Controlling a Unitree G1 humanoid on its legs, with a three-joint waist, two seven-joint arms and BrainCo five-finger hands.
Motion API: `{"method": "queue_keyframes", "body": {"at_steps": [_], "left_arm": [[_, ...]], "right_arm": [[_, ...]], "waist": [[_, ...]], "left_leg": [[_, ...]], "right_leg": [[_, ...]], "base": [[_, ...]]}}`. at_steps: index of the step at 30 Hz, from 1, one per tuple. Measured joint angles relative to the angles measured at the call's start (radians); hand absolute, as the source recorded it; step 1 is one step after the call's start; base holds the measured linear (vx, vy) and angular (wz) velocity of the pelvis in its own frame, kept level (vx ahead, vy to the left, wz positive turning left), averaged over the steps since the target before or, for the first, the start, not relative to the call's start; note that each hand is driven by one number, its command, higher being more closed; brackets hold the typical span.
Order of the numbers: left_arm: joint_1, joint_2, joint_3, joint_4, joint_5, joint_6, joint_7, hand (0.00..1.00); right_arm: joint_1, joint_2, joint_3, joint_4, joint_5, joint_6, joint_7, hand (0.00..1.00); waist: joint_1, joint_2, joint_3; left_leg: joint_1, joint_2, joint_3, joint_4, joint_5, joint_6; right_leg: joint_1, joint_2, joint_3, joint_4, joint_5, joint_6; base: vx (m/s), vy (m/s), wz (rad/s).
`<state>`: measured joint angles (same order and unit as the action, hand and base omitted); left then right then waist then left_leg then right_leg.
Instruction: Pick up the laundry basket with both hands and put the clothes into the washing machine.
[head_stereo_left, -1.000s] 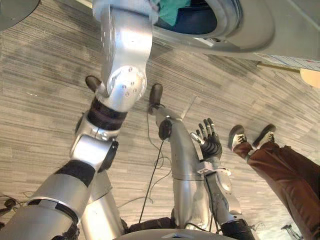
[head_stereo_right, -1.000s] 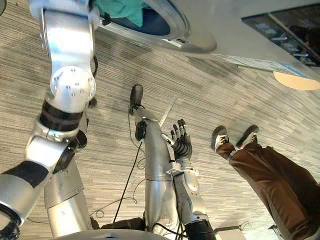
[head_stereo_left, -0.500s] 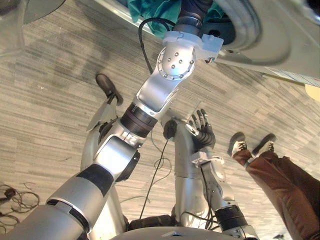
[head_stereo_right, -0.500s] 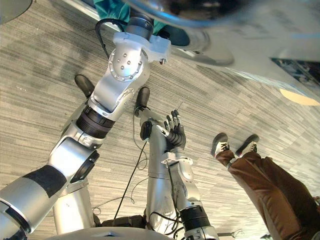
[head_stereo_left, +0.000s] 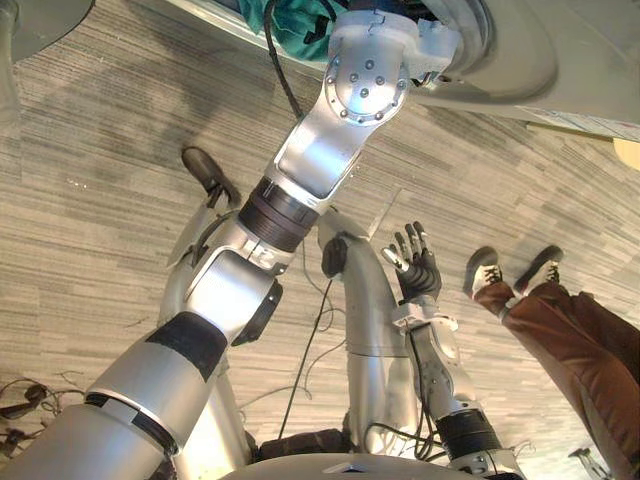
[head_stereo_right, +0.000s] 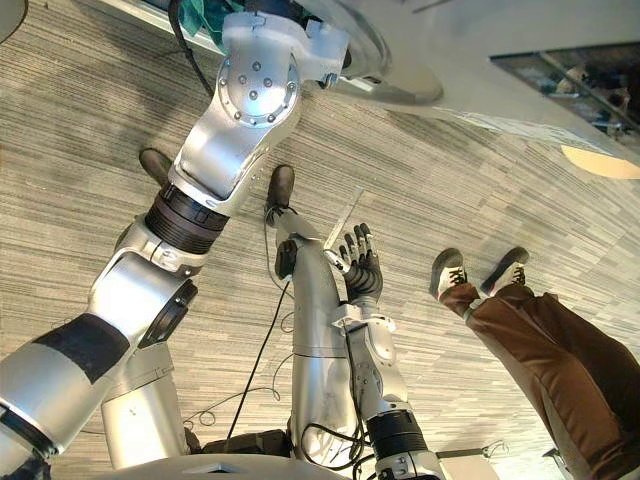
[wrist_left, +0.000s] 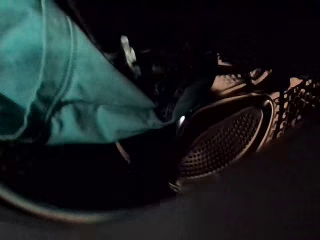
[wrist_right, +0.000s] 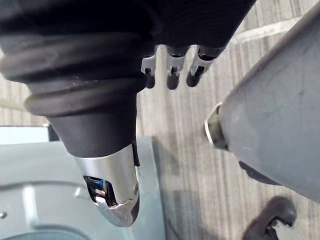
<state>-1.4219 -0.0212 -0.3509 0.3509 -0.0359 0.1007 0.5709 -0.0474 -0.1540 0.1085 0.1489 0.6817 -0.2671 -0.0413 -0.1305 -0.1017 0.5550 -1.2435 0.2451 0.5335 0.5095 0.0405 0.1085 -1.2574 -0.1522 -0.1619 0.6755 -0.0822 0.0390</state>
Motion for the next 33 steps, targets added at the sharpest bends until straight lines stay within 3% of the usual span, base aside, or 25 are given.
{"method": "queue_keyframes", "body": {"at_steps": [1,3,4,6,8,9,12,15,17,18,19,20,23,24,25,26,29,33], "left_arm": [[-0.014,0.026,-0.017,0.002,0.055,0.026,0.037,0.0],[-0.095,0.239,-0.13,0.017,0.38,0.077,0.113,0.0],[-0.124,0.296,-0.161,0.017,0.446,0.078,0.106,0.0],[-0.222,0.419,-0.267,0.059,0.603,0.069,0.014,0.0],[-0.248,0.451,-0.296,0.067,0.668,0.05,-0.054,0.0],[-0.264,0.483,-0.323,0.082,0.719,0.015,-0.095,0.0],[-0.257,0.516,-0.323,0.11,0.783,-0.03,-0.128,0.0],[-0.193,0.491,-0.273,0.172,0.805,-0.031,-0.128,0.0],[-0.138,0.451,-0.192,0.201,0.802,-0.018,-0.129,0.0],[-0.115,0.419,-0.129,0.215,0.786,-0.013,-0.13,0.0],[-0.081,0.391,-0.066,0.219,0.747,-0.011,-0.138,0.0],[-0.061,0.377,-0.033,0.221,0.723,-0.011,-0.142,0.0],[0.011,0.298,0.073,0.218,0.557,-0.023,-0.182,0.0],[0.03,0.277,0.089,0.216,0.494,-0.029,-0.192,0.0],[0.07,0.258,0.116,0.209,0.411,-0.04,-0.209,0.0],[0.123,0.255,0.131,0.207,0.336,-0.045,-0.218,0.0],[0.219,0.267,0.128,0.163,0.159,-0.049,-0.251,0.0],[0.374,0.311,0.053,-0.04,-0.002,-0.12,-0.302,0.0]], "right_arm": [[0.005,-0.011,0.005,0.001,0.0,-0.005,0.007,0.0],[0.026,-0.042,-0.004,0.006,-0.001,-0.025,0.03,0.0],[0.037,-0.052,-0.012,0.01,-0.001,-0.034,0.038,0.0],[0.08,-0.062,-0.071,0.058,0.022,-0.048,0.055,0.0],[0.112,-0.062,-0.092,0.09,0.046,-0.057,0.056,0.0],[0.144,-0.059,-0.091,0.118,0.069,-0.055,0.06,0.0],[0.175,-0.039,-0.076,0.175,0.07,-0.052,0.074,0.0],[0.195,-0.007,-0.069,0.203,0.071,-0.055,0.083,0.0],[0.196,-0.002,-0.055,0.221,0.07,-0.056,0.083,0.0],[0.201,-0.003,-0.054,0.221,0.069,-0.057,0.08,0.0],[0.21,-0.005,-0.04,0.219,0.064,-0.057,0.077,0.0],[0.211,-0.009,-0.04,0.218,0.061,-0.056,0.075,0.0],[0.232,-0.003,-0.043,0.187,0.058,-0.051,0.061,0.0],[0.236,-0.002,-0.045,0.182,0.057,-0.048,0.057,0.0],[0.246,0.002,-0.047,0.169,0.051,-0.039,0.055,0.0],[0.247,-0.018,-0.047,0.158,0.037,-0.029,0.054,0.0],[0.248,-0.024,-0.052,0.144,0.021,-0.008,0.051,0.0],[0.248,-0.026,-0.064,0.139,0.021,0.015,0.033,0.0]], "waist": [[0.002,0.0,0.0],[0.005,0.0,0.0],[0.008,0.0,0.0],[0.014,0.0,0.0],[0.011,0.0,0.0],[0.01,0.0,0.0],[0.006,0.0,0.0],[0.005,0.0,0.0],[0.005,0.0,0.0],[0.004,0.0,0.0],[0.002,0.002,0.001],[-0.002,0.003,0.002],[-0.012,0.006,0.002],[-0.011,0.006,0.002],[-0.011,0.007,0.004],[-0.002,0.011,0.004],[0.0,0.014,0.004],[0.024,0.014,0.004]], "left_leg": [[0.0,0.003,0.006,0.0,0.0,0.0],[0.0,0.018,0.022,0.001,-0.003,-0.002],[-0.001,0.021,0.024,0.0,-0.003,-0.002],[-0.001,0.027,0.026,-0.005,-0.003,-0.003],[-0.001,0.026,0.032,-0.005,-0.004,-0.002],[0.0,0.025,0.034,-0.001,-0.005,0.0],[0.004,0.026,0.034,0.007,-0.008,0.004],[0.021,0.027,0.04,-0.003,-0.01,0.001],[0.039,0.021,0.057,-0.032,-0.011,-0.008],[0.045,0.021,0.083,-0.034,-0.033,-0.05],[0.024,0.042,0.031,0.069,-0.065,-0.019],[0.024,0.037,0.029,0.068,-0.074,0.007],[0.032,0.004,0.043,0.007,-0.07,-0.002],[0.034,0.001,0.063,-0.011,-0.091,-0.037],[0.007,0.026,0.022,0.149,-0.107,-0.005],[0.017,0.013,-0.024,0.148,-0.154,0.028],[0.018,0.002,-0.023,0.135,-0.147,0.017],[0.021,-0.011,-0.038,0.112,-0.133,-0.004]], "right_leg": [[-0.003,0.003,0.005,-0.003,0.003,-0.001],[-0.007,0.021,0.02,-0.031,0.023,0.001],[-0.007,0.026,0.026,-0.039,0.03,0.001],[0.003,0.036,0.027,-0.07,0.049,0.001],[0.006,0.034,0.026,-0.076,0.057,-0.001],[0.008,0.031,0.025,-0.076,0.06,0.0],[0.017,0.029,0.022,-0.073,0.062,0.002],[0.029,0.028,0.02,-0.075,0.06,0.002],[0.04,0.016,0.011,-0.094,0.063,-0.001],[0.046,0.001,0.008,-0.129,0.08,-0.009],[0.049,-0.004,-0.013,-0.124,0.097,-0.002],[0.048,-0.005,-0.013,-0.119,0.098,0.0],[0.048,-0.019,-0.019,-0.149,0.099,0.002],[0.049,-0.029,-0.015,-0.179,0.1,0.0],[0.051,-0.051,-0.038,-0.178,0.113,0.002],[0.05,-0.043,-0.04,-0.155,0.118,0.008],[0.054,-0.051,-0.04,-0.162,0.137,0.01],[0.056,-0.052,-0.042,-0.162,0.136,0.01]], "base": [[-0.09,-0.024,-0.24],[-0.1,-0.025,-0.37],[-0.08,-0.018,-0.35],[-0.07,-0.012,-0.18],[-0.05,-0.005,-0.01],[-0.07,-0.007,0.0],[-0.06,-0.012,-0.01],[-0.07,-0.03,0.01],[-0.06,-0.017,0.0],[-0.05,0.011,-0.13],[-0.05,0.008,-0.21],[-0.07,-0.003,-0.21],[-0.07,0.003,0.06],[-0.07,0.035,0.35],[-0.05,0.002,0.15],[-0.04,-0.012,0.07],[-0.08,-0.01,0.1],[-0.08,-0.01,0.13]]}}
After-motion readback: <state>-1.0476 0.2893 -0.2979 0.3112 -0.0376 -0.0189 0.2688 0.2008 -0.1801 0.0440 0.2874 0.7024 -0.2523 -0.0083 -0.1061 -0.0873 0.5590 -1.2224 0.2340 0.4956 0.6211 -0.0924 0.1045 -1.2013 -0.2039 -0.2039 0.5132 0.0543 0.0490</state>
